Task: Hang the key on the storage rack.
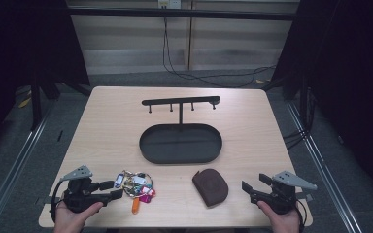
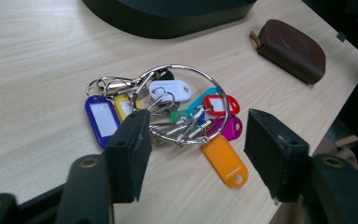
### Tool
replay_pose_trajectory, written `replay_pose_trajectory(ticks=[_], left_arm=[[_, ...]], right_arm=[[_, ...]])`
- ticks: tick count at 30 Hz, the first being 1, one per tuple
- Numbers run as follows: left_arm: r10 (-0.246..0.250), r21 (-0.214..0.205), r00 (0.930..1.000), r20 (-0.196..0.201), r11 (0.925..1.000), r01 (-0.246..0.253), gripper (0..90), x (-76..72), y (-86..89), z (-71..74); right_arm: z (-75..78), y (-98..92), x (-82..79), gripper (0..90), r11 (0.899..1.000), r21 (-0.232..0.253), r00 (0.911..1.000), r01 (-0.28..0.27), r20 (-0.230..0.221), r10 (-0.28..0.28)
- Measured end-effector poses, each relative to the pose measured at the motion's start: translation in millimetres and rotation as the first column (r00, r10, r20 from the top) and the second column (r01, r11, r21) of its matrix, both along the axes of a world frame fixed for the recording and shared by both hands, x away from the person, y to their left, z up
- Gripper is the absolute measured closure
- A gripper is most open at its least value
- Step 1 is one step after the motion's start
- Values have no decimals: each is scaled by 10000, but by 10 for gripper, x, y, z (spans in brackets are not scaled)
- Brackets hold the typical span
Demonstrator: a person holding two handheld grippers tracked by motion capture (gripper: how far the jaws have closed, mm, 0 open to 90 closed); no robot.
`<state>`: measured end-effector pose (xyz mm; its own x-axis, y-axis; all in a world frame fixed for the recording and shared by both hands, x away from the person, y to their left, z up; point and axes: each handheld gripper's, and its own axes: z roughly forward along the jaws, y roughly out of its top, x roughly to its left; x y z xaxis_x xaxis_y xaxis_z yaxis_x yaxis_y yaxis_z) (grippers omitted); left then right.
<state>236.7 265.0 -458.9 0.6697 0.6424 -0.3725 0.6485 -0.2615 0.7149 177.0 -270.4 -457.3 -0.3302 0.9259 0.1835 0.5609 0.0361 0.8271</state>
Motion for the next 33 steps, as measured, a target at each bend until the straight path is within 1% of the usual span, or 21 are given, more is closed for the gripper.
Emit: replay_pose_trajectory(ticks=[2, 3, 6, 7, 8, 9, 10, 12, 13, 14, 16, 18, 20, 23, 24, 26, 29, 30, 31, 32, 33], left_arm=[[-87, -106, 10000, 30, 9999, 87, 503, -2, -3, 3], [-285, -80, 9996, 13, 9996, 285, 512, 5, -7, 4], [-347, -108, 9994, -29, 9993, 346, 528, 0, -19, -1], [-399, -83, 9992, -44, 9992, 399, 534, 1, -21, -4], [-326, 102, 9994, -143, 9994, 328, 544, 3, -24, -6], [-132, -78, 9992, -382, 9999, 129, 545, 12, -22, -17], [-132, -78, 9992, -382, 9999, 129, 545, 12, -22, -17], [-14, -294, 9991, -431, 9996, 1, 545, 19, -6, -8], [-86, -448, 9992, -397, 9990, 68, 558, 26, 13, 2], [-86, -448, 9992, -397, 9990, 68, 558, 26, 13, 2], [-124, -369, 9991, -412, 9993, 109, 563, 22, 6, 12], [-338, -277, 9983, -469, 9991, 325, 580, 22, -11, 30], [-650, -392, 9959, -632, 9973, 626, 579, 21, -37, 46], [-890, 66, 9945, -550, 9960, 895, 584, 22, -105, 91], [-953, 321, 9942, -494, 9948, 969, 589, 51, -136, 119], [-960, 306, 9941, -502, 9948, 976, 604, 61, -152, 132], [-1113, 605, 9926, -476, 9916, 1141, 620, 81, -203, 186], [-1096, 614, 9926, -524, 9917, 1128, 622, 84, -217, 197], [-1243, 478, 9893, -758, 9906, 1282, 627, 103, -238, 220], [-1243, 478, 9893, -758, 9906, 1282, 631, 103, -238, 220], [-1306, 269, 9870, -942, 9907, 1337, 631, 112, -249, 234]], right_arm=[[1, -5, 0, 253, 10000, 6, 10000, 50, 10, -50], [-3, -16, 4, 251, 10000, -43, 10000, 46, -46, -46], [-3, -19, 5, 246, 10000, -24, 10000, 51, -72, -52], [-4, -19, 6, 246, 10000, -46, 9999, 66, -88, -66], [-8, -16, 12, 237, 10000, -60, 9999, 55, -160, -56], [-11, -14, 16, 237, 10000, -80, 9998, 38, -196, -40], [-15, -11, 20, 236, 10000, -77, 9997, 9, -230, -11], [-20, -7, 24, 235, 10000, -94, 9997, -23, -262, 21], [-20, -3, 23, 235, 10000, -87, 9997, -47, -253, 45], [-18, -1, 21, 235, 9999, -98, 9996, -25, -288, 23], [-18, 0, 22, 235, 10000, -89, 9995, -42, -306, 39], [-22, 8, 24, 236, 9998, -181, 9993, -122, -358, 115], [-29, 21, 27, 240, 9995, -157, 9986, -285, -450, 278], [-33, 58, 32, 242, 9981, -420, 9980, -446, -463, 426], [-38, 63, 40, 242, 9980, -438, 9977, -467, -513, 444], [-44, 62, 49, 241, 9981, -407, 9971, -470, -620, 444], [-44, 54, 49, 244, 9983, -364, 9974, -457, -582, 435], [-46, 53, 50, 244, 9983, -382, 9973, -451, -597, 428], [-46, 52, 48, 243, 9982, -321, 9971, -507, -585, 488], [-46, 52, 48, 243, 9982, -321, 9971, -507, -585, 488], [-43, 55, 43, 243, 9981, -354, 9973, -494, -557, 474]])
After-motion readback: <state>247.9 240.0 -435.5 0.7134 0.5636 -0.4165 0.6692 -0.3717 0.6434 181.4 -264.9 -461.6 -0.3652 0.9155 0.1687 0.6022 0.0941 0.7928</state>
